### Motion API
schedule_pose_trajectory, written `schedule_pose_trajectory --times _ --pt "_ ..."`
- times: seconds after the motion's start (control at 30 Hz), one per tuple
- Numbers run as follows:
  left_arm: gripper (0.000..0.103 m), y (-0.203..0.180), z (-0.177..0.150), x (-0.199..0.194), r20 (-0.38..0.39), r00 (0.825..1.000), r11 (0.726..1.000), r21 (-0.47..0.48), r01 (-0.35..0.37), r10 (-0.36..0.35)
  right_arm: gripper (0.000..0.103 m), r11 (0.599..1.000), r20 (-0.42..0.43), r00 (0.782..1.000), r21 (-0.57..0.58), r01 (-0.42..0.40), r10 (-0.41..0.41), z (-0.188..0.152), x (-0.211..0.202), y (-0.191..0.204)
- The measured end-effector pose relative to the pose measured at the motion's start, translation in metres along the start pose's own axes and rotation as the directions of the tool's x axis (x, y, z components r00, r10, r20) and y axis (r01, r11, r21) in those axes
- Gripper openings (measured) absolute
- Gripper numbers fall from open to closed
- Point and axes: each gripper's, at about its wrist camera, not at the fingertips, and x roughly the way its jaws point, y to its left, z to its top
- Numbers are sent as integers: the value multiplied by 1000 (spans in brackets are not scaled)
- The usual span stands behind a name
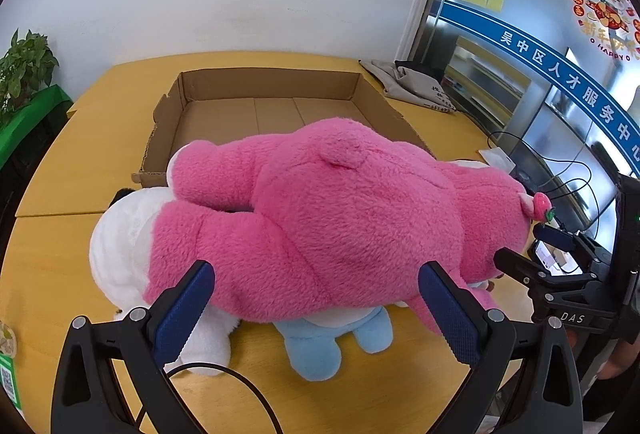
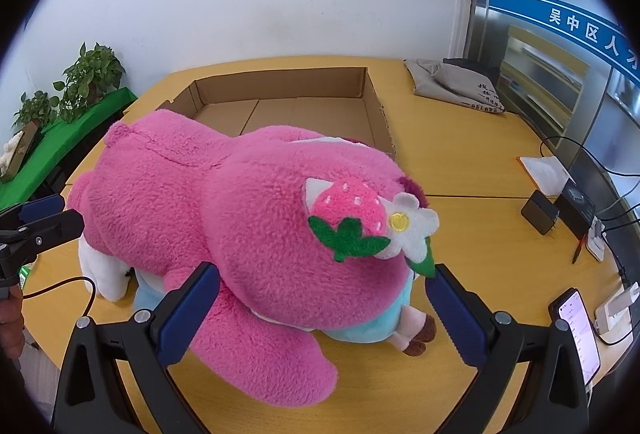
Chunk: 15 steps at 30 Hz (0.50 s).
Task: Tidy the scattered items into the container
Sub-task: 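Move both tools to the pink bear and close both grippers on it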
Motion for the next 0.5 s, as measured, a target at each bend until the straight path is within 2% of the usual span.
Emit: schedule_pose_trajectory --times 0.3,0.5 --pt "103 6 13 9 -25 999 999 -15 40 -41 103 1000 5 1000 15 -26 26 9 7 -3" --pt "103 19 28 19 -48 991 991 -63 120 -123 103 998 4 998 26 -65 65 15 10 -5"
